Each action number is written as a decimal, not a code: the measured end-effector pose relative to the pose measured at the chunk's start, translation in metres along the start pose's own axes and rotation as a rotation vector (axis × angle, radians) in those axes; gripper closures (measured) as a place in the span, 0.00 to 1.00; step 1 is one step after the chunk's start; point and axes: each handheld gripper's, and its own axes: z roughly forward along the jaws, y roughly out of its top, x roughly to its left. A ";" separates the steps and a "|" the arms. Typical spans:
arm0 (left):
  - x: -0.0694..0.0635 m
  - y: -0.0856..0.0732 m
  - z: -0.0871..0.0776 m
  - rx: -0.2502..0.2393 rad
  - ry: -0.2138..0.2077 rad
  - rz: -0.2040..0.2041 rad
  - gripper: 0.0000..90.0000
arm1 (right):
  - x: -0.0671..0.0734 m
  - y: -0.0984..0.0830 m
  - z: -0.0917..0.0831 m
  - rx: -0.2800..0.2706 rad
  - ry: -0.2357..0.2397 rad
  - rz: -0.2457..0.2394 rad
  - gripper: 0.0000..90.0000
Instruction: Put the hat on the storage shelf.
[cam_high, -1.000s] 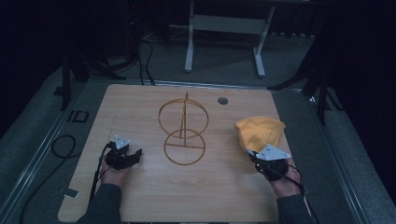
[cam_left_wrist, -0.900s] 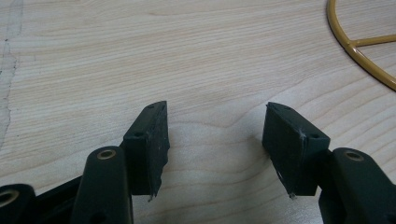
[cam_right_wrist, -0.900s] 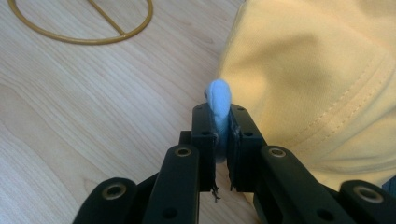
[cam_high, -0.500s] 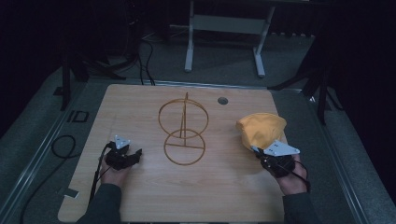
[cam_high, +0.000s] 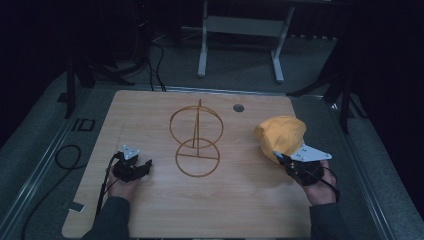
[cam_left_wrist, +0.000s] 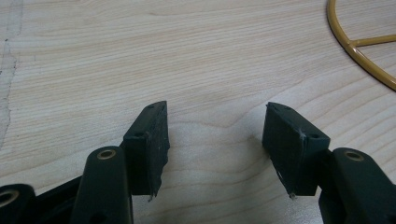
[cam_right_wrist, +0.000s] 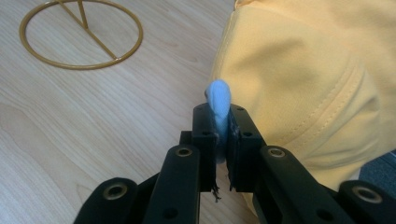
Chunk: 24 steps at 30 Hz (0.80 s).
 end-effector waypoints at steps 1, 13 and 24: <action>0.000 0.000 0.000 0.000 0.000 0.000 0.46 | -0.001 0.001 -0.001 0.001 0.000 -0.003 0.93; 0.000 0.000 0.000 -0.001 0.000 -0.001 0.46 | -0.009 0.009 -0.014 -0.017 -0.014 -0.003 0.93; 0.000 0.000 0.000 0.000 0.000 -0.001 0.46 | -0.011 0.013 -0.033 -0.048 -0.028 0.000 0.93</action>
